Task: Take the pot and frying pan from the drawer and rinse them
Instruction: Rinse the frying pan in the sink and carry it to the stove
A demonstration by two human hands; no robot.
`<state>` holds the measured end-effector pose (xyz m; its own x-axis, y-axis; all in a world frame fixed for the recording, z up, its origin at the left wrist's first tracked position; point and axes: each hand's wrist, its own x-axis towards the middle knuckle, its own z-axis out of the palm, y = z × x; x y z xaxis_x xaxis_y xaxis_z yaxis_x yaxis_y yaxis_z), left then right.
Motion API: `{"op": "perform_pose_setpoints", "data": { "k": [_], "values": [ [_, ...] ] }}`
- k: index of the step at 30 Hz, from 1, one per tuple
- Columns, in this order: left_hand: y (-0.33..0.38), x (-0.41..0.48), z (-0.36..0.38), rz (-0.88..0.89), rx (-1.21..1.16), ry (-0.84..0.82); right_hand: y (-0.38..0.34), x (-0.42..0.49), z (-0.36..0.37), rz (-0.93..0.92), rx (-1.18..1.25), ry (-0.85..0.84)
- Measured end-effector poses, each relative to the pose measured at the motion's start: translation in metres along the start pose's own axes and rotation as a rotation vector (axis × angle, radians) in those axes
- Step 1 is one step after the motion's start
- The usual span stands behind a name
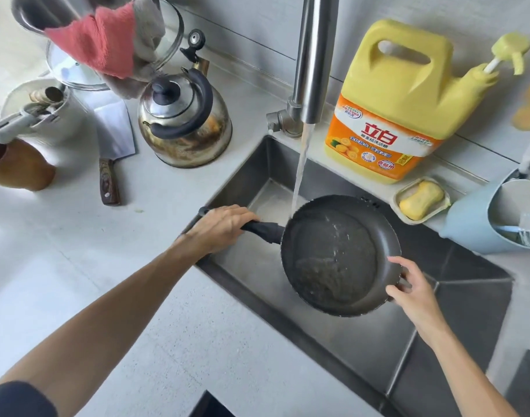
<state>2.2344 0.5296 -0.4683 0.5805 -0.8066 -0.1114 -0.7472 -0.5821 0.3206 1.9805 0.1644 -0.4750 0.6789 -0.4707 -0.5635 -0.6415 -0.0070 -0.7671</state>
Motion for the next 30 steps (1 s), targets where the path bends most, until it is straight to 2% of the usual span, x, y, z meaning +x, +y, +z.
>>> {"op": "perform_pose_setpoints", "data": {
  "k": [6, 13, 22, 24, 28, 30],
  "values": [
    [0.017, 0.026, 0.063, -0.019, 0.036, -0.123, 0.061, 0.011, -0.005, 0.069, 0.0, 0.046],
    [0.022, 0.069, 0.116, -0.108, 0.202, -0.378, 0.115, 0.051, 0.006, 0.077, -0.052, 0.064],
    [0.009, 0.075, 0.138, -0.21, 0.055, -0.445, 0.163, 0.074, 0.013, 0.12, 0.011, 0.052],
    [0.01, 0.069, 0.116, -0.305, -0.128, -0.334, 0.167, 0.076, 0.011, 0.128, 0.02, 0.042],
    [0.011, 0.073, 0.026, -0.489, -0.67, 0.362, 0.165, 0.079, 0.012, 0.149, 0.026, 0.035],
    [0.011, 0.09, -0.019, -0.542, -0.977, 0.485, 0.164, 0.08, 0.012, 0.172, 0.028, 0.029]
  ]
}}
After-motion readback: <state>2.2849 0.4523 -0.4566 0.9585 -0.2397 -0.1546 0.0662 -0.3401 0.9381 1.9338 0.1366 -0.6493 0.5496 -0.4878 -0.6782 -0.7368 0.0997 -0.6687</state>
